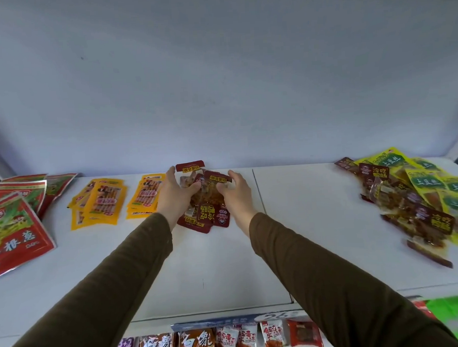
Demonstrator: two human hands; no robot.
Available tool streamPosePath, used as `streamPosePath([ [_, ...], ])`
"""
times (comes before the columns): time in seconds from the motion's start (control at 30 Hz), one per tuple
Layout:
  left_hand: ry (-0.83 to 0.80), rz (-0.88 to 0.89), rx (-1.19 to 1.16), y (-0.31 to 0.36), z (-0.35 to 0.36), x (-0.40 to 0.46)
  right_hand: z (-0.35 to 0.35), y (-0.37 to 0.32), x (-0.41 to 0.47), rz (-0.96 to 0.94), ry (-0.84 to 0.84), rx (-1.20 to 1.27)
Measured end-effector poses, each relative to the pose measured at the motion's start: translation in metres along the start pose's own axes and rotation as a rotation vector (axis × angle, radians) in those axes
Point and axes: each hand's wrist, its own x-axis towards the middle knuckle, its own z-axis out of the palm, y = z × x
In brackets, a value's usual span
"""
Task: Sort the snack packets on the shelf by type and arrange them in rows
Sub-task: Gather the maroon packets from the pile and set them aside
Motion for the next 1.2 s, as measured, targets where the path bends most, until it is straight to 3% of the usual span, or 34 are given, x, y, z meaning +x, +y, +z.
streamPosePath([
  [0.23,0.006,0.219,0.188,0.023,0.015,-0.013,-0.028,-0.004,-0.008,-0.099,0.033,-0.016],
  [0.47,-0.077,0.269,0.215,0.057,0.060,-0.037,-0.089,-0.002,-0.014,-0.220,0.060,-0.144],
  [0.9,-0.139,0.440,0.551,0.124,0.218,-0.093,-0.285,0.047,0.000,-0.442,-0.054,-0.839],
  [1.2,-0.164,0.548,0.726,0.170,0.290,-0.118,-0.379,0.069,0.013,-0.512,-0.029,-0.999],
])
